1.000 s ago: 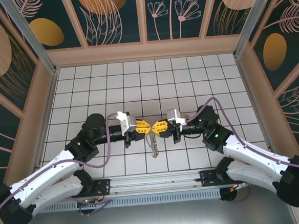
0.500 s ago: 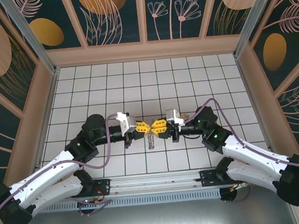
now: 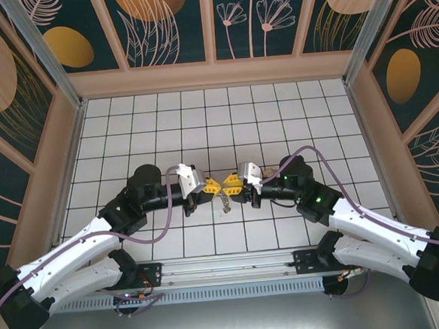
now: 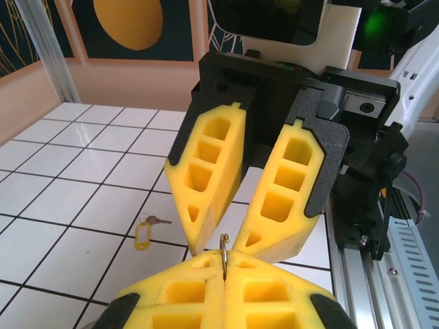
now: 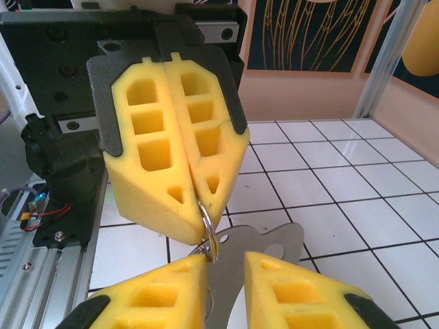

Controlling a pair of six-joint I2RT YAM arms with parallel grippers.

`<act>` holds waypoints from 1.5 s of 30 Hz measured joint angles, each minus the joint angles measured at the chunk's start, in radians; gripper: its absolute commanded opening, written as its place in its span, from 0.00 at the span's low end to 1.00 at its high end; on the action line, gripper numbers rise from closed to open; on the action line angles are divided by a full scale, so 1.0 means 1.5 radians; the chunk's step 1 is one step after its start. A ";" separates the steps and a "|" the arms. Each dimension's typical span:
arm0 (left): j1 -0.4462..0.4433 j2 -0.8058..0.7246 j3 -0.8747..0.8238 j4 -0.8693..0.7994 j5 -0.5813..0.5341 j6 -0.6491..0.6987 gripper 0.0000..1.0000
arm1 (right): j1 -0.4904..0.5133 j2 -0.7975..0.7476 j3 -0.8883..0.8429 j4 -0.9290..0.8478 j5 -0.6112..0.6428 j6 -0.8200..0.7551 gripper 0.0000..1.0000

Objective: Put the keys on the keyring

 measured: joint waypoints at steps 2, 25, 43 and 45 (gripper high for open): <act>0.000 0.004 0.007 -0.010 -0.002 0.002 0.00 | 0.003 0.000 0.004 -0.012 0.003 -0.009 0.19; -0.010 0.014 0.018 -0.043 -0.013 0.015 0.25 | 0.023 0.005 0.031 -0.076 0.006 -0.046 0.00; -0.015 -0.052 -0.020 0.072 0.050 -0.034 0.19 | 0.003 -0.019 -0.025 0.131 -0.135 0.066 0.00; -0.015 -0.053 -0.021 0.073 0.051 -0.036 0.21 | -0.003 -0.019 -0.031 0.154 -0.150 0.082 0.00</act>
